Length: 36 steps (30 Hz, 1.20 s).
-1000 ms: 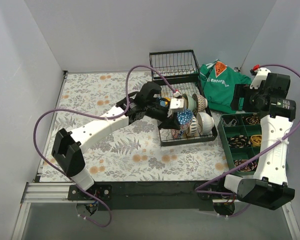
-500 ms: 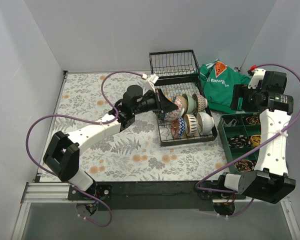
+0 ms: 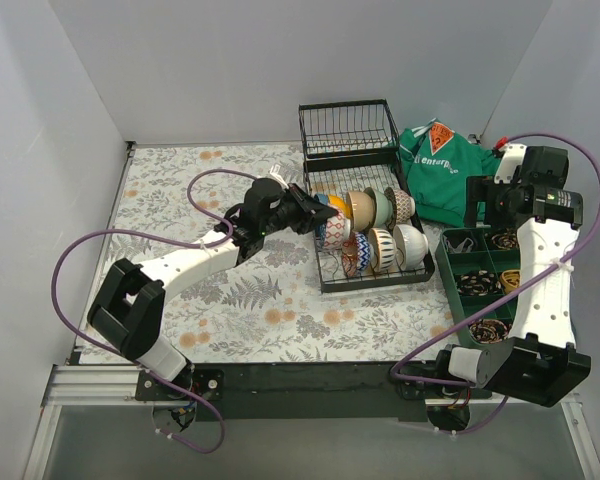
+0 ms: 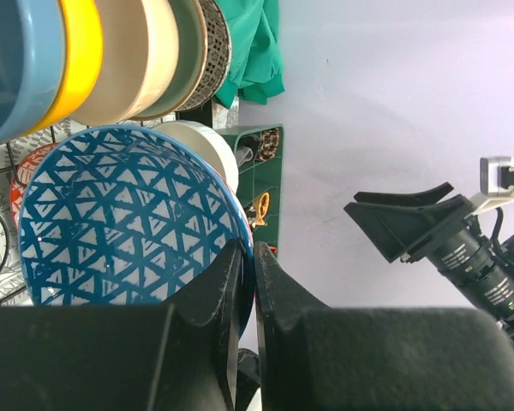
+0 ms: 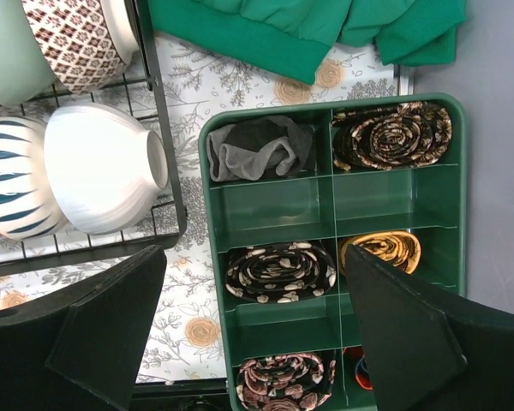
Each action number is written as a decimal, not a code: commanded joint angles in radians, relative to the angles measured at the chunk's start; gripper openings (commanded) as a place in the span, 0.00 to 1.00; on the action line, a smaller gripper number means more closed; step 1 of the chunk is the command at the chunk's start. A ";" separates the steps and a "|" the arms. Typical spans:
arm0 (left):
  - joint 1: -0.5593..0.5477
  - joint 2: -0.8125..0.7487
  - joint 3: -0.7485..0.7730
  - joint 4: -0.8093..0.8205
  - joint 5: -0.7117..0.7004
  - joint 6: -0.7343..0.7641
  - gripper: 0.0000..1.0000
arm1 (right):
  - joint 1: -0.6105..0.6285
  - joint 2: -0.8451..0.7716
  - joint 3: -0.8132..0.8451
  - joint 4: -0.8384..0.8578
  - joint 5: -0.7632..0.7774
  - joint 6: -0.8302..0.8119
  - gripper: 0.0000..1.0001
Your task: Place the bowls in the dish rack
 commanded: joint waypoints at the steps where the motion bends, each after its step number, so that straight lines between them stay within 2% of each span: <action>1: -0.008 -0.022 -0.003 0.011 -0.027 -0.270 0.00 | -0.005 0.007 -0.016 0.000 0.027 -0.021 0.93; 6: -0.011 -0.045 -0.057 -0.053 -0.035 -0.371 0.00 | -0.005 0.010 -0.031 0.003 0.026 -0.024 0.93; 9: -0.013 -0.045 -0.098 -0.027 -0.021 -0.400 0.00 | -0.005 0.012 -0.045 0.003 0.026 -0.024 0.93; 17: -0.031 0.007 -0.122 0.039 0.028 -0.422 0.00 | -0.005 0.006 -0.063 0.006 0.024 -0.025 0.93; 25: -0.094 0.045 -0.060 0.082 0.017 -0.423 0.00 | -0.007 -0.019 -0.109 0.005 0.021 -0.025 0.93; 36: -0.091 0.041 -0.160 0.063 0.006 -0.473 0.00 | -0.005 -0.013 -0.143 0.018 0.008 -0.022 0.92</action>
